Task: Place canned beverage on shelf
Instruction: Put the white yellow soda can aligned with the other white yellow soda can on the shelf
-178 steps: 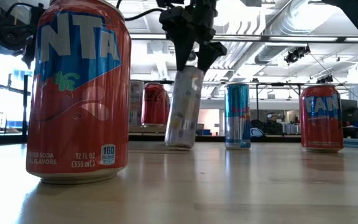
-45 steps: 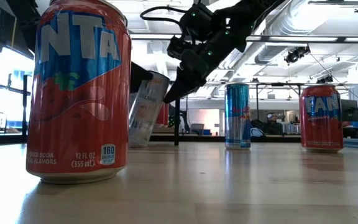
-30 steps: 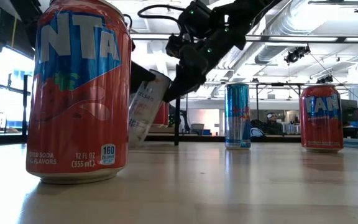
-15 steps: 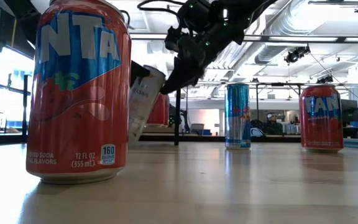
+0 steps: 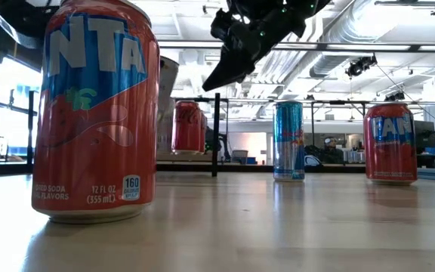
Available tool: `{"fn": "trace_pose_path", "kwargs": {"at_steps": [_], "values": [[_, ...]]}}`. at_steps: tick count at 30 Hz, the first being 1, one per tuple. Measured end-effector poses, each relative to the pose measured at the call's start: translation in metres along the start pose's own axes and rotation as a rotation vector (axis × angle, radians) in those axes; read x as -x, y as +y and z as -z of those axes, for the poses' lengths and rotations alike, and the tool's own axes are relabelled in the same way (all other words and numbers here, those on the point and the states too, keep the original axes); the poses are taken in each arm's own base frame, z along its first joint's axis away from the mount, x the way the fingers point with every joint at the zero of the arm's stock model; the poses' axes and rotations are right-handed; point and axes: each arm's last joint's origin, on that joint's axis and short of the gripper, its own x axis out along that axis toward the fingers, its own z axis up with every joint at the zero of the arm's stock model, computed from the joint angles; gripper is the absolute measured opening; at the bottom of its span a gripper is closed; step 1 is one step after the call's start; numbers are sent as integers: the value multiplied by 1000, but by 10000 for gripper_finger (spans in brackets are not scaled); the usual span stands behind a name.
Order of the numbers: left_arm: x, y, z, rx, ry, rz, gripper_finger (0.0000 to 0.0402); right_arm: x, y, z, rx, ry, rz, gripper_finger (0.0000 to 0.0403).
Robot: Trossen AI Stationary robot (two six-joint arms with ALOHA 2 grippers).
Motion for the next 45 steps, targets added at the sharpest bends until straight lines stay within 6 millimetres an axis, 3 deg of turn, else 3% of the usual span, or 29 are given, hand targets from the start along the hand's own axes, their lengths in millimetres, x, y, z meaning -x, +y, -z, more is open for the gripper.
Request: {"fn": "trace_pose_path", "kwargs": {"at_steps": [13,30,45], "values": [[23,37,27,-35,-133,-100,243,-1,-1,2,13,6,-2,0],[3,61,60,-3,-111,-90,243,-2,-2,1,33,-6,1,0],[8,72,65,82,-128,-127,243,-2,-2,1,33,-5,1,0]]}}
